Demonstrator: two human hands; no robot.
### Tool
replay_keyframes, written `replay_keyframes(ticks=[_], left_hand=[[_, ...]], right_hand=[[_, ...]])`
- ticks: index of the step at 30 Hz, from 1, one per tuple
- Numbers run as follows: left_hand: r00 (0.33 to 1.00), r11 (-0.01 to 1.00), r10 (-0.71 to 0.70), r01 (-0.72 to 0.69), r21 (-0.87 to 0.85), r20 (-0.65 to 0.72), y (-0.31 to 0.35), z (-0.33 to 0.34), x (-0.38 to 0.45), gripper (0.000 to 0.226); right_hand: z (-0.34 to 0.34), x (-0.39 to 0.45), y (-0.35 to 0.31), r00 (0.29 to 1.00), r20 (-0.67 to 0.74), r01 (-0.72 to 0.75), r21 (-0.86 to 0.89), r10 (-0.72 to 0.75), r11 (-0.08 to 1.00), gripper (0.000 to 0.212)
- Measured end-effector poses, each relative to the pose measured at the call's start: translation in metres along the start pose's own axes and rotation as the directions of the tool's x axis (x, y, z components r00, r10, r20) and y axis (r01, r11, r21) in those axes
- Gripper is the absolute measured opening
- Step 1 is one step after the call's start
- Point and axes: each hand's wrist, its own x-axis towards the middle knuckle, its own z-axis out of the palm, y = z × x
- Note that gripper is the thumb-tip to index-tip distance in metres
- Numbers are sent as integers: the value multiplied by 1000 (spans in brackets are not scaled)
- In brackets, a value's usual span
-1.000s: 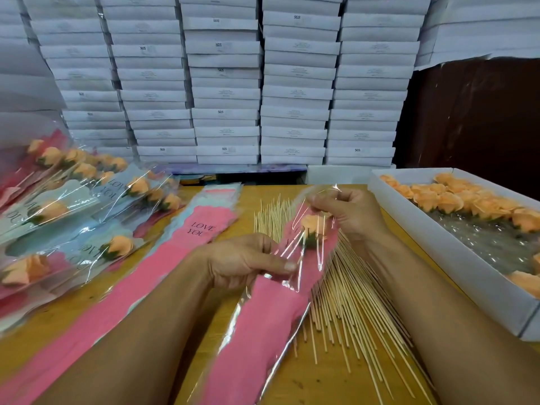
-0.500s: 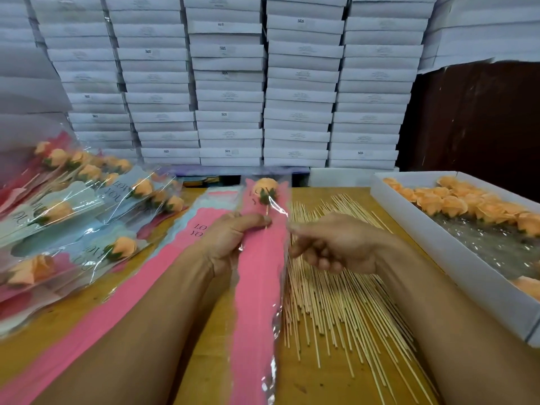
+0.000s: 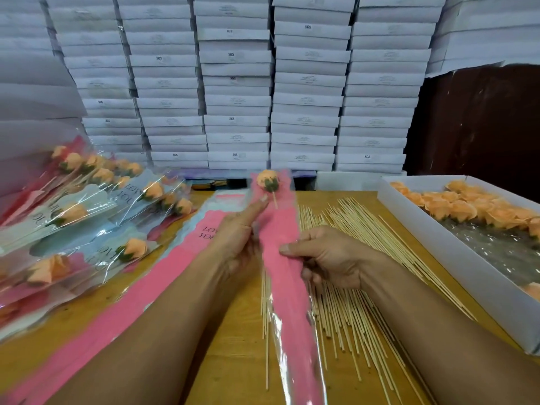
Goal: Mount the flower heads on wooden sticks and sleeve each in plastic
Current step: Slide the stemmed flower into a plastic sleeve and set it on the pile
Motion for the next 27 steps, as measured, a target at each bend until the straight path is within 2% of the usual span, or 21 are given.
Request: replay_keyframes(ticks=[2,6,12,18,20,24,27], left_hand=[[1000,992,-21,21,126,-2,-1,6,-5,64],[1000,919,-13,6,394,13,6,16,-10,30],[996,840,-40,-9,542,78,23,25,-22,7],[991,908,-103,57,416,90,20,23,-36,13],[994,912,-75,38,408,76,19,19,-41,18],[993,865,113,-79,496,-39,36,-11,-50,42],[940,756,323,-184,628,-114,67,-54,-56,56]], right_hand=[[-1,3,1,994,-101,39,47,-34,998,24],[-6,8,3,968,-245,72,60,-55,996,21],[-12,12,6,935,-347,127,142,-71,982,19],[-8,15,6,936,-338,162,157,-101,974,18],[-6,14,6,938,-326,172,149,-116,974,20],[-5,8,1,959,-260,158,144,-116,977,31],[-6,4,-2,965,-248,119,122,-86,985,29]])
